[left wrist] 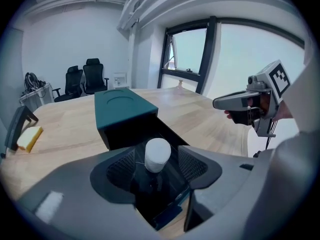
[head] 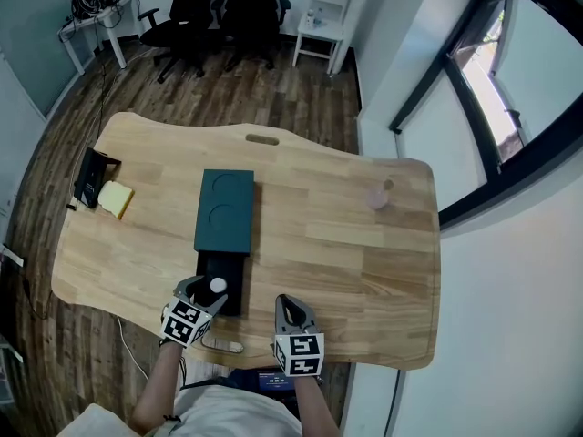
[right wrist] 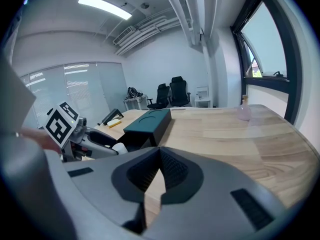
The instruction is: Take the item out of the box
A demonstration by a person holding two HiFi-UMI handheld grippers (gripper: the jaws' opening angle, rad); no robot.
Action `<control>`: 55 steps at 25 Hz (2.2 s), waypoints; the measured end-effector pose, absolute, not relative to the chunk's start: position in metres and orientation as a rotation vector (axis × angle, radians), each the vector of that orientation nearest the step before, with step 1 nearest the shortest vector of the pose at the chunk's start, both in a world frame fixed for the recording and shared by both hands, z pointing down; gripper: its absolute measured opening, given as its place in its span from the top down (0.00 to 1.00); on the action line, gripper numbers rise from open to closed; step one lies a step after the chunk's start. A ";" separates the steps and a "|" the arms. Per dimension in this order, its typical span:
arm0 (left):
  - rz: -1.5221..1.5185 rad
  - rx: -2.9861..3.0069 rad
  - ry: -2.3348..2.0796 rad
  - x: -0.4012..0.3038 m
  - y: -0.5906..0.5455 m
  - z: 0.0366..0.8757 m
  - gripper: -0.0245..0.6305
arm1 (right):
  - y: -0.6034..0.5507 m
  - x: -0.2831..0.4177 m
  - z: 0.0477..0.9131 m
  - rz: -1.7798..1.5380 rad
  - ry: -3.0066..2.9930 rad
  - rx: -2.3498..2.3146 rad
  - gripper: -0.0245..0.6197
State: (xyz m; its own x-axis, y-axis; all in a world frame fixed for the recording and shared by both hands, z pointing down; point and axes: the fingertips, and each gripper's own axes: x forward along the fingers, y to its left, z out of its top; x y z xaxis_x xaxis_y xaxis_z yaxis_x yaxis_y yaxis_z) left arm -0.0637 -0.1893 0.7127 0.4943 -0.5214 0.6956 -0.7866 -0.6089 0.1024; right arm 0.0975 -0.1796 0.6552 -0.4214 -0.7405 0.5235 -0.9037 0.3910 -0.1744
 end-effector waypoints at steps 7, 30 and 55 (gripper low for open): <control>0.941 2.336 -1.109 -0.061 -0.198 0.721 0.58 | -0.181 0.100 0.668 0.662 -2.276 1.398 0.95; 1.034 2.332 -1.054 -0.056 -0.189 0.732 0.71 | -0.187 0.103 0.659 0.651 -2.301 1.414 0.95; 0.745 2.446 -1.110 -0.061 -0.208 0.630 0.71 | -0.187 0.084 0.591 0.467 -2.351 1.501 0.95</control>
